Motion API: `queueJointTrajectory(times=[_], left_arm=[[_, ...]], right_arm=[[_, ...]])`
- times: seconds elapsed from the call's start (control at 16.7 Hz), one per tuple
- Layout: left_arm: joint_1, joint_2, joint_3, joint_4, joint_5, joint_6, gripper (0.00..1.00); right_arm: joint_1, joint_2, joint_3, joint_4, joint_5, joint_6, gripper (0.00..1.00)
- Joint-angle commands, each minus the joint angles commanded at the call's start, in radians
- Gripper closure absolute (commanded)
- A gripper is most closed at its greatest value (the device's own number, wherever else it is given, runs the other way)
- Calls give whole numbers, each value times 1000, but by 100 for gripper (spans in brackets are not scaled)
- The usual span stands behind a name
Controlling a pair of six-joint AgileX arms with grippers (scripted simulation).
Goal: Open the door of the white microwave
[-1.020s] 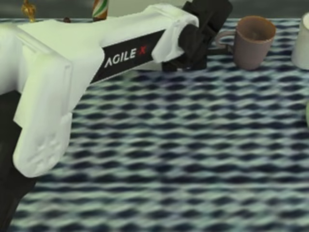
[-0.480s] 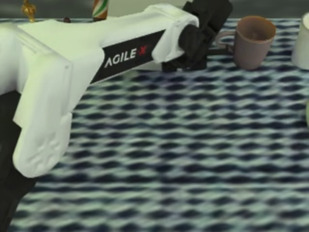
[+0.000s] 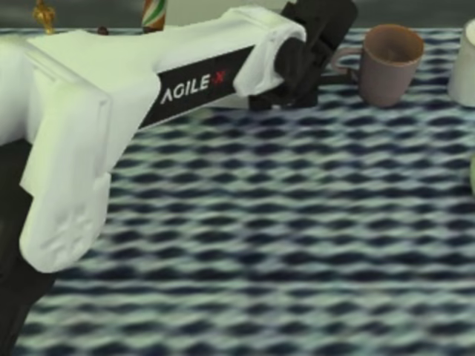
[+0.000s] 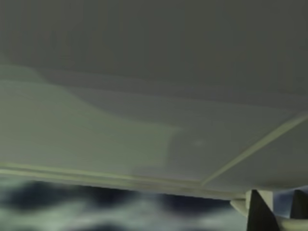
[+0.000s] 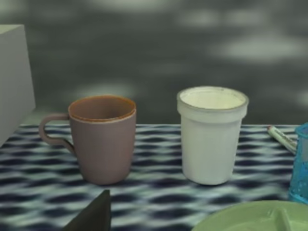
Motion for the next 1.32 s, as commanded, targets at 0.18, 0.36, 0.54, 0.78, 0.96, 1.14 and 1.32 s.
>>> queueJointTrajectory(times=[0.18,0.36,0.54,0.78,0.96,1.14,1.32], left_arm=[[-7,8,1,2,7,-5,100],[-4,-8,-27,17,14,13,100],[1,-46,-77,53,27,40,100],[3,-56,-99,65,33,54,100],[3,-56,-99,65,33,54,100],[3,-56,-99,65,33,54,100],[3,-56,-99,65,33,54,100]], right_arm=[[0,0,0,0,0,0,0],[0,0,0,0,0,0,0],[0,0,0,0,0,0,0],[0,0,0,0,0,0,0],[0,0,0,0,0,0,0],[0,0,0,0,0,0,0],[0,0,0,0,0,0,0]])
